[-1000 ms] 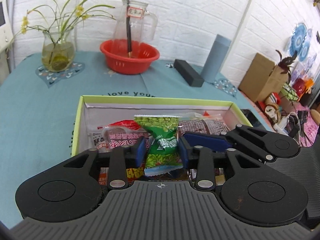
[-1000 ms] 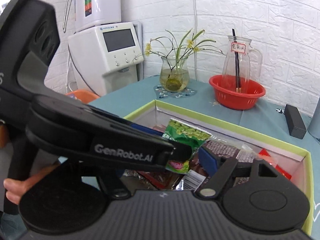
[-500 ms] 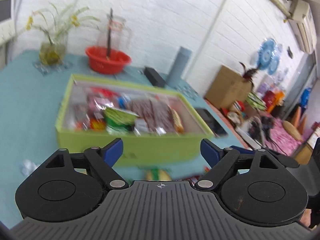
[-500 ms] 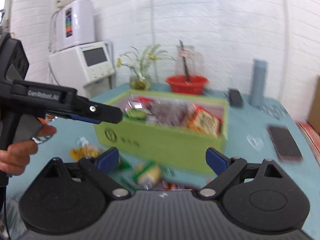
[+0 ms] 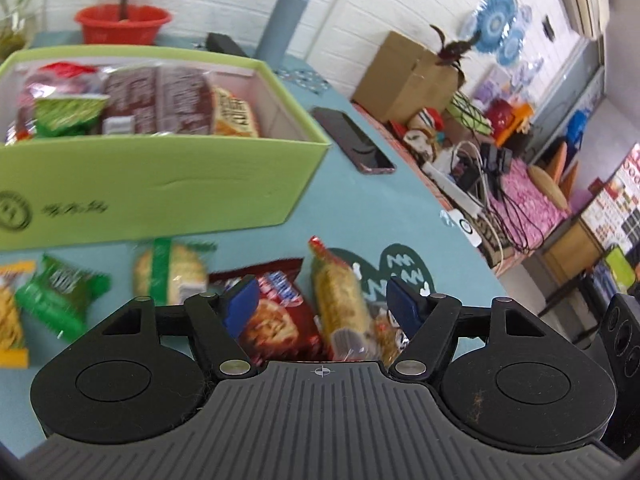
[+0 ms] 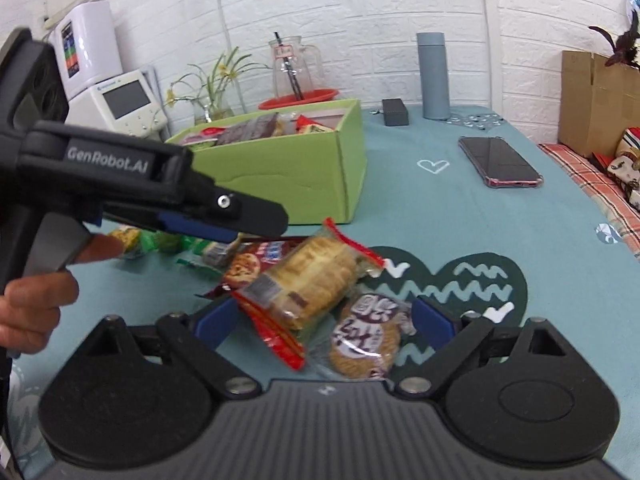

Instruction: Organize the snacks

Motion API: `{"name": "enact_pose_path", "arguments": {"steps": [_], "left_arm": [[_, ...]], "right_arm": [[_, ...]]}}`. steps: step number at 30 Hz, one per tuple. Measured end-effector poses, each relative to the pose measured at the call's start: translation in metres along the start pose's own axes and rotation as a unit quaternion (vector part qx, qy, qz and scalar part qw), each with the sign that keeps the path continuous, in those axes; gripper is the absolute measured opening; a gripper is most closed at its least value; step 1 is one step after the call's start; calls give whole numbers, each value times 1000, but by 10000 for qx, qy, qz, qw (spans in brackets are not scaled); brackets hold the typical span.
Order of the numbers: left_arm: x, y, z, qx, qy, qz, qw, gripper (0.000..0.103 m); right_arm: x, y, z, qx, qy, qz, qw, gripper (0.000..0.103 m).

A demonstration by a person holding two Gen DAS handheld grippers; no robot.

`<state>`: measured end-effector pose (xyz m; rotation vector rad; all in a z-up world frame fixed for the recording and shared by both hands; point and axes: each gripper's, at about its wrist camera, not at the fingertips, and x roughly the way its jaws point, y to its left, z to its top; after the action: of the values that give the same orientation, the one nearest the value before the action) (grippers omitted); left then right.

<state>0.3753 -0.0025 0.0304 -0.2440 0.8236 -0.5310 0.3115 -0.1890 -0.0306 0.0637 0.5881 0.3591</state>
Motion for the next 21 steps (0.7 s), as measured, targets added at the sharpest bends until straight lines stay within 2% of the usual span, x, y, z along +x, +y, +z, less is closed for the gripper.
{"name": "enact_pose_path", "arguments": {"steps": [2,4,6,9,11,12,13,15,18,21], "left_arm": [[17,-9,5,207,152,16,9997,53],[34,-16,6,386,333,77,9987,47],[46,-22,6,578,353,164,9976,47],[51,-28,5,796,381,249,9958,46],[52,-29,5,847,404,272,9952,41],[52,-29,4,877,421,294,9948,35],[52,-27,4,919,470,344,9941,21],[52,-21,3,769,683,281,9943,11],[46,-10,-3,520,787,148,9954,9],[30,-1,-11,300,743,181,9966,9]], "right_arm": [[5,-8,-1,94,26,-67,9999,93],[6,-12,-2,102,43,-83,9999,93],[2,-13,-3,104,-70,-57,9999,93],[2,-6,2,-105,-121,176,9997,93],[10,1,7,-360,-32,325,9988,93],[16,4,10,-496,22,411,9979,93],[25,5,12,-582,128,477,9971,93],[42,7,16,-712,422,516,9952,93],[53,19,21,-940,590,589,9921,93],[48,38,20,-1193,594,717,9885,93]]}}
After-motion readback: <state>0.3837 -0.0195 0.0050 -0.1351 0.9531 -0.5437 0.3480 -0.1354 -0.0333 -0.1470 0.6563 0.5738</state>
